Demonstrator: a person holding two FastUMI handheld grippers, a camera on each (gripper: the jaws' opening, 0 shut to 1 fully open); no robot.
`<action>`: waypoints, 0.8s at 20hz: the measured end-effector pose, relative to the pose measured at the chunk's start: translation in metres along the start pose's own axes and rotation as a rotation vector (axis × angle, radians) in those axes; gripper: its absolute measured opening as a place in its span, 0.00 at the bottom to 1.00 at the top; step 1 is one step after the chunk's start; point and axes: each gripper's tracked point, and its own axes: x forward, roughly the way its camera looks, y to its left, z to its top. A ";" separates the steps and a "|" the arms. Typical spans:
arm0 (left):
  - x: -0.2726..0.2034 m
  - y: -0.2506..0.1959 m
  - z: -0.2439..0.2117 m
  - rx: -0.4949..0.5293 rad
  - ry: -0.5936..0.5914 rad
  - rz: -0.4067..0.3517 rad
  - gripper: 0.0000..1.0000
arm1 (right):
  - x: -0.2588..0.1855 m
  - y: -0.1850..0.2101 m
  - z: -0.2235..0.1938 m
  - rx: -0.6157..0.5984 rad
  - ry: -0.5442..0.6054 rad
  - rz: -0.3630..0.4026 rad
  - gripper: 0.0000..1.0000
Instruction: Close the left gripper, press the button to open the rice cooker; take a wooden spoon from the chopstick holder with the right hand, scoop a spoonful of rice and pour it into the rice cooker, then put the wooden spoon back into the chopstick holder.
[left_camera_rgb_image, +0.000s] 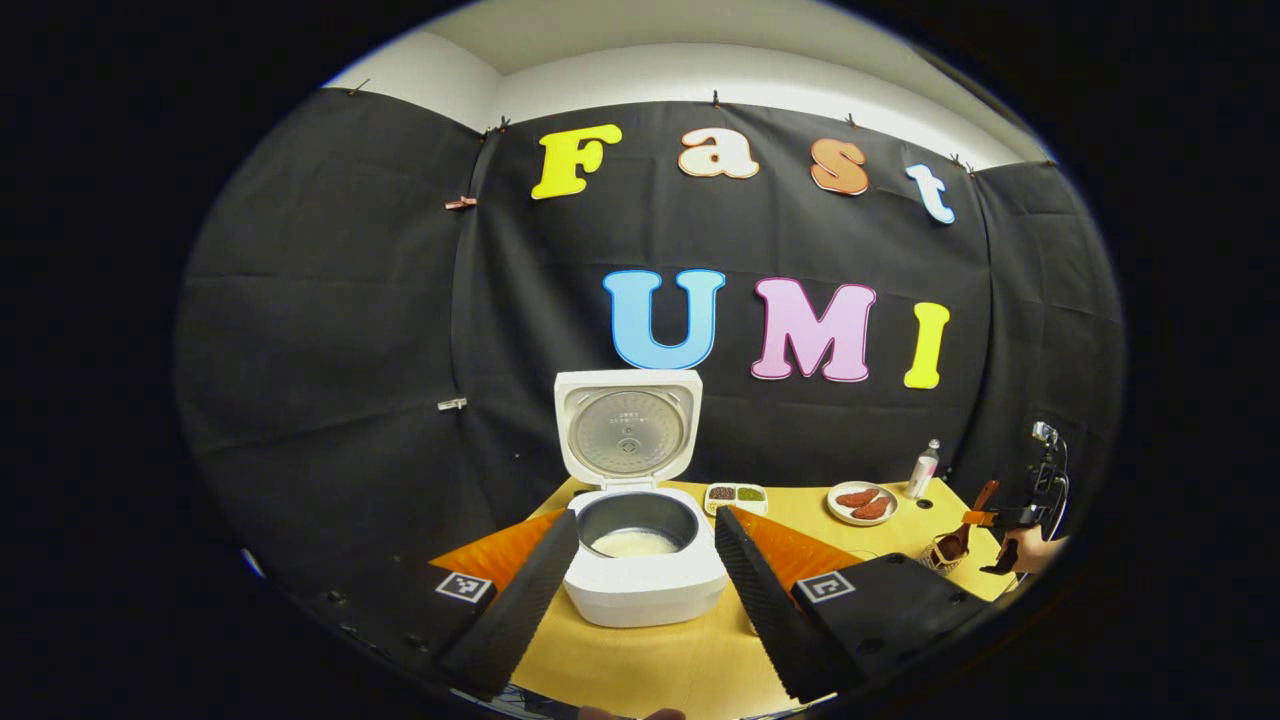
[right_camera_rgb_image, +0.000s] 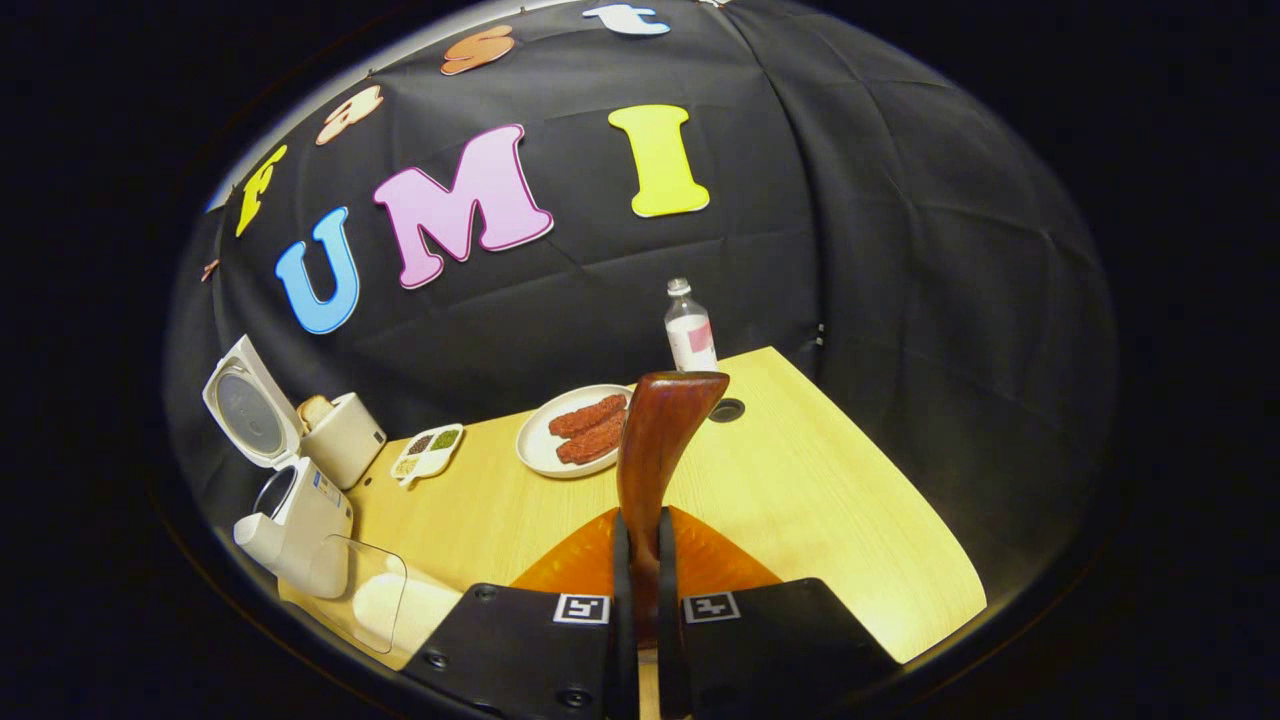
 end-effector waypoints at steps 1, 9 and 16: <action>0.000 0.003 0.001 -0.001 0.000 0.003 0.95 | 0.001 -0.002 -0.005 0.006 0.014 -0.007 0.13; 0.008 0.023 0.016 -0.012 -0.044 -0.027 0.95 | -0.028 -0.037 -0.005 0.051 0.030 -0.149 0.65; 0.038 0.023 0.044 -0.045 -0.120 -0.122 0.95 | -0.121 -0.050 0.033 0.065 -0.083 -0.288 0.94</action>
